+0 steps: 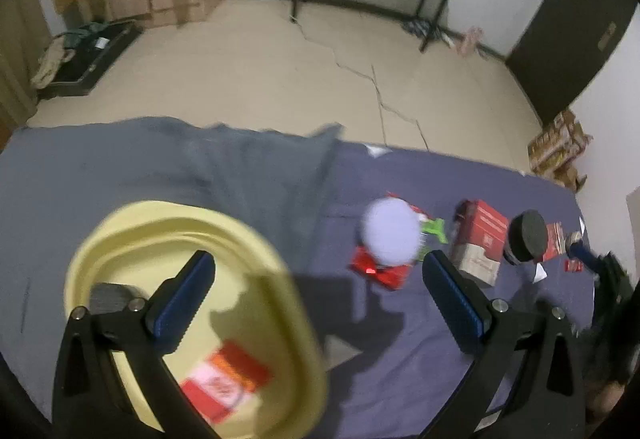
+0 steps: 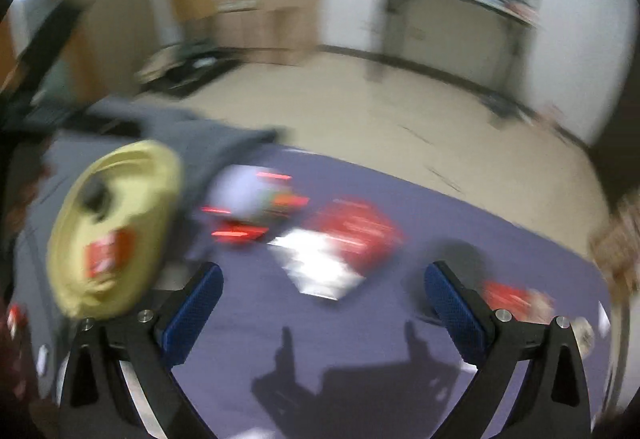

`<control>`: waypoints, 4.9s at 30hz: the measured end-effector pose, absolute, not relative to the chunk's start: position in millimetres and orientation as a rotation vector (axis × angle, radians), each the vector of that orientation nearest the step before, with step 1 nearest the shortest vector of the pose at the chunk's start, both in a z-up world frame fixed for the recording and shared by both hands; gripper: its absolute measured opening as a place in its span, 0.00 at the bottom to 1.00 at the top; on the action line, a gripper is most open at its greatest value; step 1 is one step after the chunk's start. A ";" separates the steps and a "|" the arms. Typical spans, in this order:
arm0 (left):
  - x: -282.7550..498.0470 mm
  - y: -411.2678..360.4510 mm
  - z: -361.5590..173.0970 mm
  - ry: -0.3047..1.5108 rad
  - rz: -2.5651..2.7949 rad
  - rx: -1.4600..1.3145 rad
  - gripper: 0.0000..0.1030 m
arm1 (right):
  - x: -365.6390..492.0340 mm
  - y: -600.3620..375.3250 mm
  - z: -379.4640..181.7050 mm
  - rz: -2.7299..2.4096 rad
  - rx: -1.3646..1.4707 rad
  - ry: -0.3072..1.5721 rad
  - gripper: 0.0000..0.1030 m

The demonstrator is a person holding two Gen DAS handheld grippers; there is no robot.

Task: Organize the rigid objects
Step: 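Grasp the white pom-pom toy with the left gripper while the right gripper grasps another black foam cylinder, then lower the pom-pom toy and foam cylinder into the yellow tray with both grippers, release, then grasp a red box with the left gripper while the right gripper grasps the red-silver box, then place both red boxes into the yellow tray with both grippers, release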

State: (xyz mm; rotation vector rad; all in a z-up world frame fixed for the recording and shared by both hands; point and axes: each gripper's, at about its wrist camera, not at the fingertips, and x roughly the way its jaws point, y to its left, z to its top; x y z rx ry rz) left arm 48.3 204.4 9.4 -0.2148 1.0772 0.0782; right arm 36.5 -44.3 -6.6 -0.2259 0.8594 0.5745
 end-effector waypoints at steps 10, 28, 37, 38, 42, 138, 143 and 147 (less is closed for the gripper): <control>110.3 151.9 -49.8 1.190 0.073 -0.115 1.00 | 95.6 -76.8 -72.1 0.469 -0.178 0.939 1.00; 121.0 155.3 -64.9 1.190 0.019 -0.216 0.46 | 110.9 -83.0 -88.9 0.559 -0.192 0.861 0.66; 41.5 201.3 5.0 1.084 0.008 -0.297 0.46 | 77.3 -102.2 -42.1 0.592 -0.127 0.769 0.66; 31.2 211.7 10.6 1.077 0.024 -0.305 0.46 | 73.1 -96.5 -37.1 0.609 -0.133 0.765 0.66; -26.9 274.0 26.6 1.054 0.115 -0.360 0.46 | 43.1 -41.7 -12.0 0.728 -0.175 0.742 0.66; 8.8 251.4 13.6 1.105 0.036 -0.159 0.56 | 38.9 -35.2 4.1 0.964 -0.485 0.668 0.90; -25.4 312.6 16.7 1.145 0.186 -0.161 0.56 | -28.8 52.7 -3.7 1.087 -0.543 0.716 0.90; -36.0 340.9 -2.4 1.181 0.250 -0.200 0.56 | -78.7 106.8 -23.6 1.169 -0.663 0.725 0.90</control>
